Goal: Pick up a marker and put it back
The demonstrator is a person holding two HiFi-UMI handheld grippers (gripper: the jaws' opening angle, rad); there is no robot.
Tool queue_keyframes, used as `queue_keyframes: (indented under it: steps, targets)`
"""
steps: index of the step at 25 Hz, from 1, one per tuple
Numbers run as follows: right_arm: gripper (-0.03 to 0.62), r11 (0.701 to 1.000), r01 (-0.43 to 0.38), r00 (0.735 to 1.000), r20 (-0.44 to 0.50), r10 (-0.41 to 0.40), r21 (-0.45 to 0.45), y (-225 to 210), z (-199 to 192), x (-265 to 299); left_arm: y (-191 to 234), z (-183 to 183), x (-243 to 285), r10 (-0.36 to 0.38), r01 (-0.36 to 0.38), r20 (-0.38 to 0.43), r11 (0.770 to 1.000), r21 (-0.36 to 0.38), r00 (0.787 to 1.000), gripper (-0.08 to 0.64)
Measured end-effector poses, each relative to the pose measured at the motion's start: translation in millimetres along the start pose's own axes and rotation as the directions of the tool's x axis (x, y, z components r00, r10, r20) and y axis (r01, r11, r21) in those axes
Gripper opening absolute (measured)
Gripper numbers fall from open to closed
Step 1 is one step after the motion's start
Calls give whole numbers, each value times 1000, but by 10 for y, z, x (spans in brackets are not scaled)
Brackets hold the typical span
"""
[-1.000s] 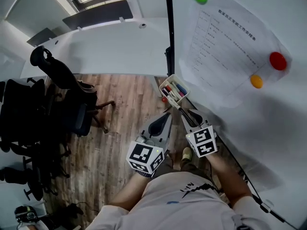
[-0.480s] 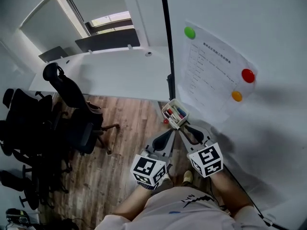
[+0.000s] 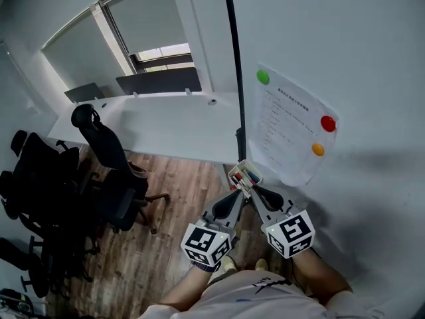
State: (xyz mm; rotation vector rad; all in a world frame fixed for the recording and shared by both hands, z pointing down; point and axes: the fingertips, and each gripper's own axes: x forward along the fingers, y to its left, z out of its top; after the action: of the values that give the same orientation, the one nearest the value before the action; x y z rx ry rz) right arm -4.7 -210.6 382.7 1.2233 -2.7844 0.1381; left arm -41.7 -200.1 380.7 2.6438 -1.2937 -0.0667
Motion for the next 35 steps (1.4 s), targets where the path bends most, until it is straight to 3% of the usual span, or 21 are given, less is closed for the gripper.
queue_keyframes:
  steps: [11, 35]
  targets:
    - [14, 1000, -2, 997, 74, 3, -14, 20, 375, -6, -26, 232, 24, -18, 17, 33, 1000, 21, 999, 11]
    - [14, 1000, 20, 998, 54, -19, -10, -50, 283, 125, 128, 178, 116, -20, 20, 28, 1000, 2, 999, 11]
